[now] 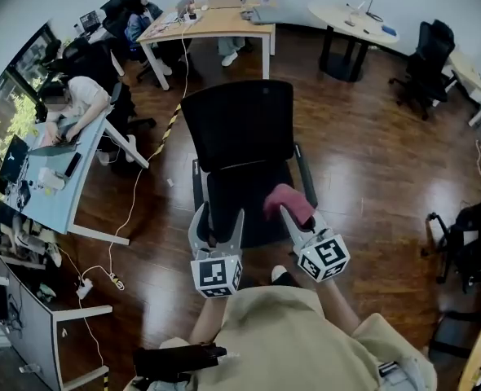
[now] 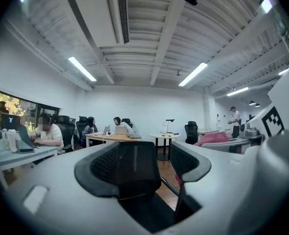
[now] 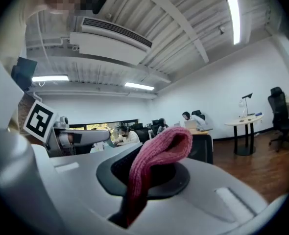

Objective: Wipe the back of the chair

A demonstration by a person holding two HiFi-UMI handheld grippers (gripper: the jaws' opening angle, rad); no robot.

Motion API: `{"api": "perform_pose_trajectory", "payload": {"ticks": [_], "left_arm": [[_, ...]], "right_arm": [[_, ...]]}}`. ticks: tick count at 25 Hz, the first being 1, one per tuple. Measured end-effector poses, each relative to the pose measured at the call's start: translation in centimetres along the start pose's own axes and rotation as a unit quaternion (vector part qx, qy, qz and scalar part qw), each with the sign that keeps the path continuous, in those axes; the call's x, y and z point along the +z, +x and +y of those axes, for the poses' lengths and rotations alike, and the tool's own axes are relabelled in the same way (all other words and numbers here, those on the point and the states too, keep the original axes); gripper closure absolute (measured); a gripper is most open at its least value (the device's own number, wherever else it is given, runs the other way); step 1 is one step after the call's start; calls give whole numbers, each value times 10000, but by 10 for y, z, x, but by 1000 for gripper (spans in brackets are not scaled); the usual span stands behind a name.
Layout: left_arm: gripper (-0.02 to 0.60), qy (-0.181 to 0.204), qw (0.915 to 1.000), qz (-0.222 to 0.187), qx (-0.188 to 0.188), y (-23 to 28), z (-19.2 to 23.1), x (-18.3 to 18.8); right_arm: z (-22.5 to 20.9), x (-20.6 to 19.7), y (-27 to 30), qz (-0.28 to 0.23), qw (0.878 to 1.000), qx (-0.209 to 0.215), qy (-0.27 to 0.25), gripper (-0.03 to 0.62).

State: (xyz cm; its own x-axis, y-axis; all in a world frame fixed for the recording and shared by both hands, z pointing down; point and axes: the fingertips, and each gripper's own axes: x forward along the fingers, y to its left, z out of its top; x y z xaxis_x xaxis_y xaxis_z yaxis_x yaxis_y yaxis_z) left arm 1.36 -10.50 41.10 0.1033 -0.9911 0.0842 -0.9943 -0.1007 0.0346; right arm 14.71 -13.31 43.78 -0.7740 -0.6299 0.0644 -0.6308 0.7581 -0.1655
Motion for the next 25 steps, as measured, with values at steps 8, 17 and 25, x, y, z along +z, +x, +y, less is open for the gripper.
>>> {"api": "perform_pose_trajectory", "payload": {"ticks": [8,17,25], "left_arm": [[284,-204,9972,370,621,51,68,-26],[284,-132,9983,-72,567,129,162,-1],[288,-372,9933,270,1063,141,214,-29]], "right_arm": [[1,-45,102,602,9942,832,324,576],[-24,-42,257,894,9922,829,-249,576],[-37,-66,406,1407,9727,1495,-1086,574]]}}
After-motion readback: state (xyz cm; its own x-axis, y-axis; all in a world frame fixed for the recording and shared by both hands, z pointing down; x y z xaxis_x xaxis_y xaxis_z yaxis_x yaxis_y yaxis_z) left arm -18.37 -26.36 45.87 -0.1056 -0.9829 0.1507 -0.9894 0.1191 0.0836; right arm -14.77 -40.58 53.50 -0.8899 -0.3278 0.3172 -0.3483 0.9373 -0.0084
